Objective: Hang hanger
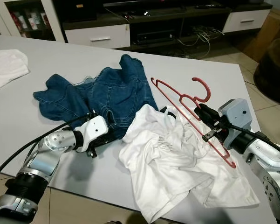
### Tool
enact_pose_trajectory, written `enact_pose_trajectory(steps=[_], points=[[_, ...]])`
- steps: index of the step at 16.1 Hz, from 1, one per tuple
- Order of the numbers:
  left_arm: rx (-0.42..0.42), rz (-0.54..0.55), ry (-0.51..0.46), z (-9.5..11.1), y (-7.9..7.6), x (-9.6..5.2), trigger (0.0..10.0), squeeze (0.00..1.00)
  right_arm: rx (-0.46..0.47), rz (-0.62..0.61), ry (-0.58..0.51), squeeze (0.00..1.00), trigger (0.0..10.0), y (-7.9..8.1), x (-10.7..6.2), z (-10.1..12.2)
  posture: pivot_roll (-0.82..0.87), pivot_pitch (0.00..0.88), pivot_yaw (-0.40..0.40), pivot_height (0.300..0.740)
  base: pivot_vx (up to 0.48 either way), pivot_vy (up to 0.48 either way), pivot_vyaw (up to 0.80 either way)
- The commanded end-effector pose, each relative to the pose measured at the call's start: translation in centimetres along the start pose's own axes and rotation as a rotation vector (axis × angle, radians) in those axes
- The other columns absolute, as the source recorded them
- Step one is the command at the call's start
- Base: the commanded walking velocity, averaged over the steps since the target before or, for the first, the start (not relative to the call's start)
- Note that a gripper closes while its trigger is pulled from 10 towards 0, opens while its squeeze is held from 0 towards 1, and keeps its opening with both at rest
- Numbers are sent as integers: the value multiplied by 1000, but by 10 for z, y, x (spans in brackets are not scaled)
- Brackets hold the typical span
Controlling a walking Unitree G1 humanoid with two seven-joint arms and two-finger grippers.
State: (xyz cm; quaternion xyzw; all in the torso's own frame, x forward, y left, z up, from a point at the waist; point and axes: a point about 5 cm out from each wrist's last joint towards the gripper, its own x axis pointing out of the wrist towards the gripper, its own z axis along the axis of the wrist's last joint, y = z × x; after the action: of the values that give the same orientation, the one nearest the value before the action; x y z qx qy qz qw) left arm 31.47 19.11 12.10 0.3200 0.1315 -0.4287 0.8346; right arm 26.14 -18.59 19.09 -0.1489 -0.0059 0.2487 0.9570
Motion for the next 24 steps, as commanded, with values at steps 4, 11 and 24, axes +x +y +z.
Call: enact_pose_trajectory(steps=[4, 11, 24], points=[[10, 44, 94, -16, 2, -2, 10000, 0, -9, 6, -20, 0, 10000, -2, 2, 6, 13, 102, 23, 740, 0, 0, 0], [-153, 71, 146, -37, -6, 6, 10000, 0, -7, 2, -26, 0, 10000, -2, 2, 7, 10, 95, 26, 740, 0, 0, 0], [-256, -204, -20, -22, -47, 9, 0, 0, -5, 1, -25, 0, 10000, -3, 2, 7, 11, 100, 20, 740, 0, 0, 0]])
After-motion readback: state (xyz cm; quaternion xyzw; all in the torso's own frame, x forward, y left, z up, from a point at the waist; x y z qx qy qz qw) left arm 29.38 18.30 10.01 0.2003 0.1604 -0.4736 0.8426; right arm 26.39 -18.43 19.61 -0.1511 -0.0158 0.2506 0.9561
